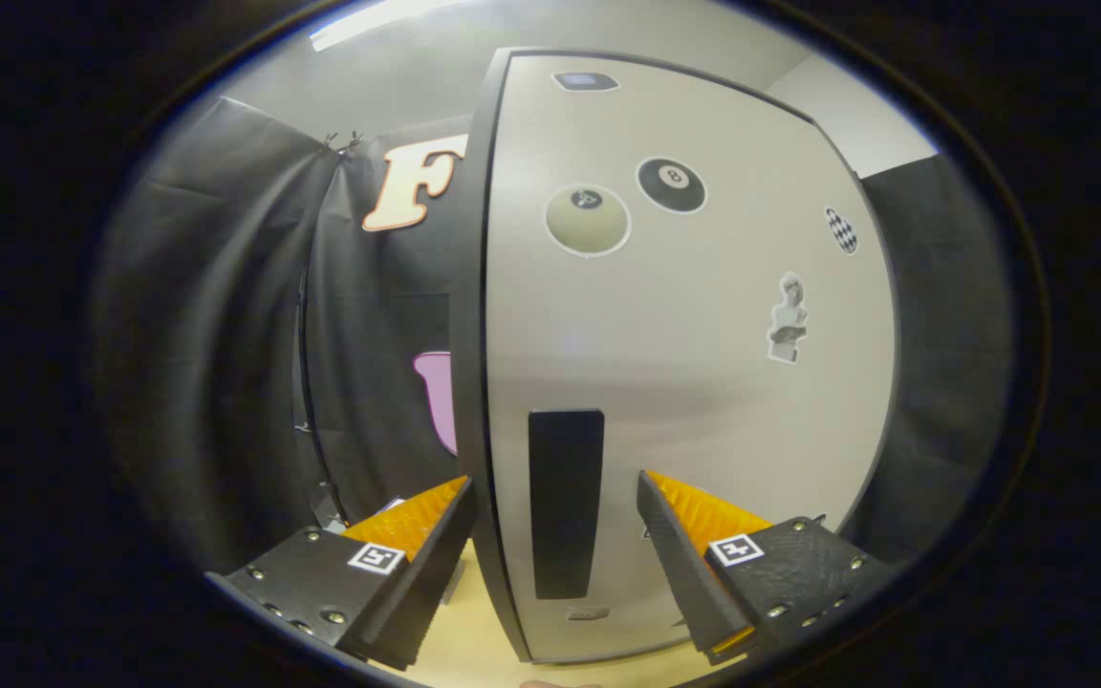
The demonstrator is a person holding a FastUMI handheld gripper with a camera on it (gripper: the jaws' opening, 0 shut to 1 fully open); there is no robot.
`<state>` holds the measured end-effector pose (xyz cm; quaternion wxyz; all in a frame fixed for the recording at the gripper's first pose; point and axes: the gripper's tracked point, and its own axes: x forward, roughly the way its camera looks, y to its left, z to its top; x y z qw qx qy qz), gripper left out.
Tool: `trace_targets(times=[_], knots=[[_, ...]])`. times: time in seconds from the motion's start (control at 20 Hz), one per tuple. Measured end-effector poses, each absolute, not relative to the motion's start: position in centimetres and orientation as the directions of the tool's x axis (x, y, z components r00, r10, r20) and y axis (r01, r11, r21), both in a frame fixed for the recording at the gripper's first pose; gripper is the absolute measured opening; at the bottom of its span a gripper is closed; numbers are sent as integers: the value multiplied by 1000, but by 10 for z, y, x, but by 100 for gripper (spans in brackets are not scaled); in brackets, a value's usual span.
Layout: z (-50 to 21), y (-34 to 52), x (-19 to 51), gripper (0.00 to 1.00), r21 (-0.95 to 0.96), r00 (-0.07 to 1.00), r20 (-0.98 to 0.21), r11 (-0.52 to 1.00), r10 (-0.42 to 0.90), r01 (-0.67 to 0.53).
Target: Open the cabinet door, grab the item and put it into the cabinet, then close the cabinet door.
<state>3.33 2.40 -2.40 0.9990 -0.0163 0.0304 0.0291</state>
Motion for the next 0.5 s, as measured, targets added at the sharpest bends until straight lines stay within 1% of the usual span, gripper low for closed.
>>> trace_targets(times=[0.1, 0.3, 0.35, 0.5], knots=[[-21, 23, 33, 97, -52, 997, -43, 996, 65, -68], [-23, 26, 36, 98, -35, 995, -42, 996, 86, -88], [-26, 32, 35, 94, -12, 992, -57, 993, 114, -115], [-26, 34, 34, 83, -7, 991, -61, 992, 122, -123]])
